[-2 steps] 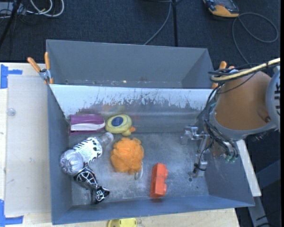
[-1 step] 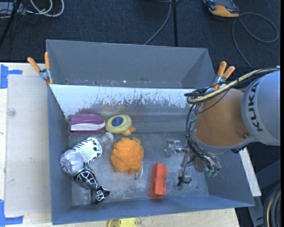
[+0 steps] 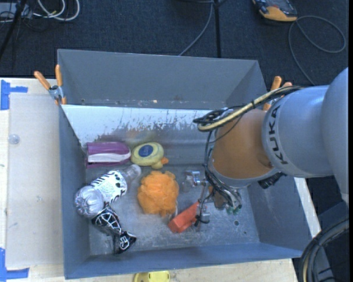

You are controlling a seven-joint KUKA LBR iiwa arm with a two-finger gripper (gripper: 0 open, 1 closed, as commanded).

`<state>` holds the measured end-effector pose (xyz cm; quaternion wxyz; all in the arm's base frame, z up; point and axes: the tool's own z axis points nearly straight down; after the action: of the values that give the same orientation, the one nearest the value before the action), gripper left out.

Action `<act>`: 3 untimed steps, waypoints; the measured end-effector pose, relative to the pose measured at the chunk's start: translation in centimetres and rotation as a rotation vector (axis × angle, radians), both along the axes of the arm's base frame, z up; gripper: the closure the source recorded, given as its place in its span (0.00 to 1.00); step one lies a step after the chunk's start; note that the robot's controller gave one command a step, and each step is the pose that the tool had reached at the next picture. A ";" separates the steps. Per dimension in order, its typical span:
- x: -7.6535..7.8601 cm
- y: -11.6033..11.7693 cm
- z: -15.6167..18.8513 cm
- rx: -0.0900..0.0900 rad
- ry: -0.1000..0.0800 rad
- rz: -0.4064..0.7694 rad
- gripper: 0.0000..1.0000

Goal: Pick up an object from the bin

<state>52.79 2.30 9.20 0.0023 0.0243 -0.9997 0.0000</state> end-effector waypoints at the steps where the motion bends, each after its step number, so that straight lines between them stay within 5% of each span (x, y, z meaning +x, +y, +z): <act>1: 2.2 -0.3 -2.0 0.006 -0.001 -0.053 1.00; 2: 2.2 -0.3 -2.0 0.006 -0.001 -0.053 1.00; 3: 5.5 -4.6 8.3 0.007 -0.005 0.306 1.00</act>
Offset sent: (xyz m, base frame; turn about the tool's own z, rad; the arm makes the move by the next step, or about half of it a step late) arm 0.0000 0.0000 0.0000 0.0000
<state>58.26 -2.32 17.51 -0.0003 0.1764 -0.9843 -0.0030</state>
